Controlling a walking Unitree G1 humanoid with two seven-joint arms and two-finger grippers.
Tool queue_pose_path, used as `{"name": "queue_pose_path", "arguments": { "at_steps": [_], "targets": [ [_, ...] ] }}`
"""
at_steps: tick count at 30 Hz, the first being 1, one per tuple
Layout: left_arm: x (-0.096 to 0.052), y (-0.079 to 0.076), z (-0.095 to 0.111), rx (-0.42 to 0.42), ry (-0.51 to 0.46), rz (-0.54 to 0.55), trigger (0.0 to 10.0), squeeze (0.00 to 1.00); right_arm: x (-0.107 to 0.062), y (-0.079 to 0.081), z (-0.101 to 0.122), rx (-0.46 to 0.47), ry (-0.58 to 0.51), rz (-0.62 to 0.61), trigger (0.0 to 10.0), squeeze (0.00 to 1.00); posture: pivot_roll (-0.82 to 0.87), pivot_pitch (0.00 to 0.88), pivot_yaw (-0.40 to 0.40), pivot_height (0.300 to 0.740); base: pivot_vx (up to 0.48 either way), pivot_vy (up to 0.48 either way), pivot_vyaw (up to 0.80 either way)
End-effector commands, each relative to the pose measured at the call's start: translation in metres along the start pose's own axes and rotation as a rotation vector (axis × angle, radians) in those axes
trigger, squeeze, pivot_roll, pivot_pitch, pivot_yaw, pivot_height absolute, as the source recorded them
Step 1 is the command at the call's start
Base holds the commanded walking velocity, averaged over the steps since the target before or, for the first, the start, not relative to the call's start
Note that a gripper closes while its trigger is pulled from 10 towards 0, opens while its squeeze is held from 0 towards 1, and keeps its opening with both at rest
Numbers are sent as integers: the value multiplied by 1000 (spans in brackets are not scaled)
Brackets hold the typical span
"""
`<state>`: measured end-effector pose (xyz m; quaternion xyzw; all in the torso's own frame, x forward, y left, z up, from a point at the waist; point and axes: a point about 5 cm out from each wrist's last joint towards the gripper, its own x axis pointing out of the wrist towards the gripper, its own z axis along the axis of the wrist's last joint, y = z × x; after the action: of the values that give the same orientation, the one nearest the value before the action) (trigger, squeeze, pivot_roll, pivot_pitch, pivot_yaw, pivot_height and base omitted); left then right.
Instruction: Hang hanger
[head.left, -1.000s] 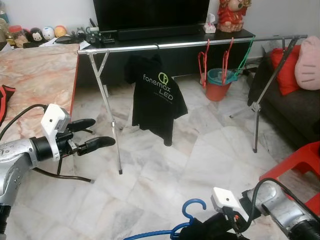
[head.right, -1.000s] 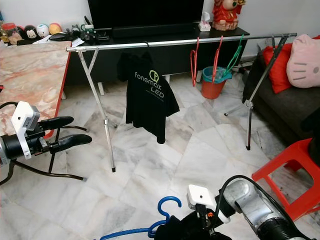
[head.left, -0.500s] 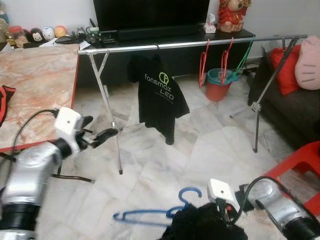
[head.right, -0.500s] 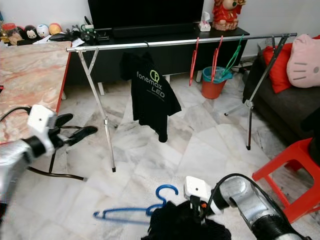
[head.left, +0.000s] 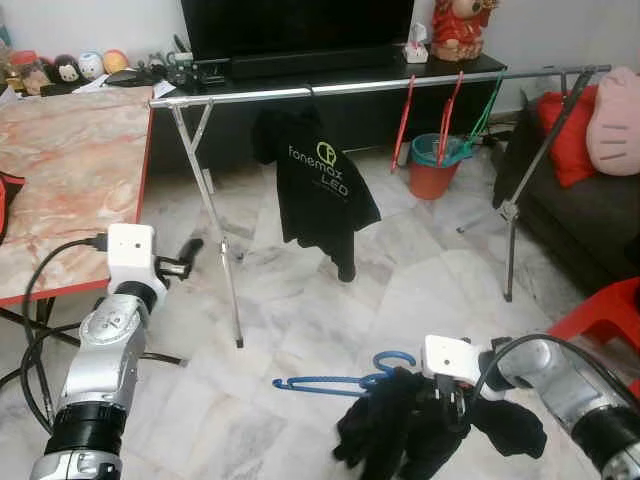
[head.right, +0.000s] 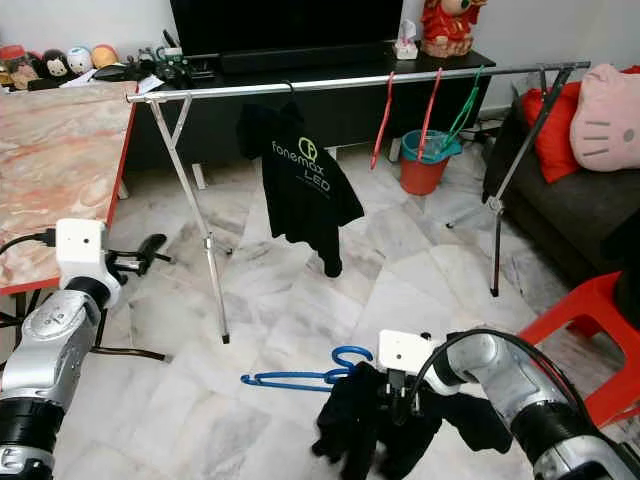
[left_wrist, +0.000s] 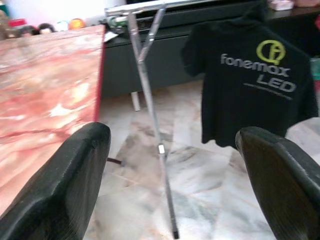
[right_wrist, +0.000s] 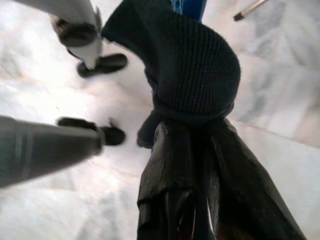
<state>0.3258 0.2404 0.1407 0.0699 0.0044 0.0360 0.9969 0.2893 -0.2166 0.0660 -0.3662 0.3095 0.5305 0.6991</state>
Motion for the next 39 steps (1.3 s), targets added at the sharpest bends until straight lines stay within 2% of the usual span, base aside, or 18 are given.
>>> {"name": "queue_pose_path", "arguments": {
  "at_steps": [1,2,4,7,11,15,19,22,23,24,25,26,27,30,33,34,37,39],
  "targets": [
    [-4,-2,-16,27,72,31,10000,0,-14,-17,8,-42,-23,-79,0,0,-1,0,15,740,0,0,0],
    [-7,-3,-27,10,122,68,10000,0,-19,-26,15,-42,-64,-117,0,0,-8,0,16,740,0,0,0],
    [-9,-4,-32,9,143,82,10000,0,-22,-29,18,-45,-76,-129,0,0,-8,0,16,740,0,0,0],
    [-14,-7,-51,15,234,119,10000,0,-29,-39,21,-95,-33,-176,0,0,-9,0,16,740,0,0,0],
    [-21,-13,-72,2,325,134,10000,0,-29,-42,24,-120,-17,-160,0,0,-12,0,19,740,0,0,0],
    [-30,-17,-87,-12,398,117,10000,0,-29,-42,31,-119,-85,-124,0,0,-12,0,19,740,0,0,0],
    [-38,-11,-99,-8,454,150,10000,0,-34,-47,31,-146,-57,-145,0,0,-7,0,12,740,0,0,0],
    [-48,-3,-116,28,560,189,10000,0,-40,-54,32,-166,-33,-168,0,0,0,0,6,740,0,0,0],
    [-53,-9,-124,-6,617,129,10000,0,-42,-56,35,-169,-56,-165,0,0,0,0,6,740,0,0,0],
    [-57,-22,-129,-19,648,11,10000,0,-43,-57,40,-164,-94,-162,0,0,1,0,3,740,0,0,0],
    [-57,-22,-129,-19,648,11,10000,0,-43,-57,40,-164,-94,-162,0,0,1,0,3,740,0,0,0],
    [-63,-43,-133,-62,669,-166,10000,0,-45,-58,49,-155,-165,-152,0,0,0,0,1,740,0,0,0],
    [-66,-56,-131,-123,655,-250,10000,0,-45,-59,56,-148,-221,-138,0,0,2,0,-1,740,0,0,0],
    [-65,-67,-127,-218,611,-299,10000,0,-45,-57,66,-145,-294,-100,0,0,1,0,-1,740,0,0,0],
    [-60,-77,-119,-365,557,-363,10000,0,-43,-52,76,-152,-367,-28,0,0,6,0,-7,740,0,0,0],
    [-60,-77,-119,-365,557,-363,10000,0,-43,-52,76,-152,-367,-28,0,0,6,0,-7,740,0,0,0],
    [-58,-82,-110,-463,497,-454,10000,0,-41,-48,81,-153,-408,31,0,0,4,0,-11,740,0,0,0],
    [-59,-82,-108,-486,482,-481,10000,0,-41,-47,82,-149,-415,46,0,0,4,0,-11,740,0,0,0]
  ]
}}
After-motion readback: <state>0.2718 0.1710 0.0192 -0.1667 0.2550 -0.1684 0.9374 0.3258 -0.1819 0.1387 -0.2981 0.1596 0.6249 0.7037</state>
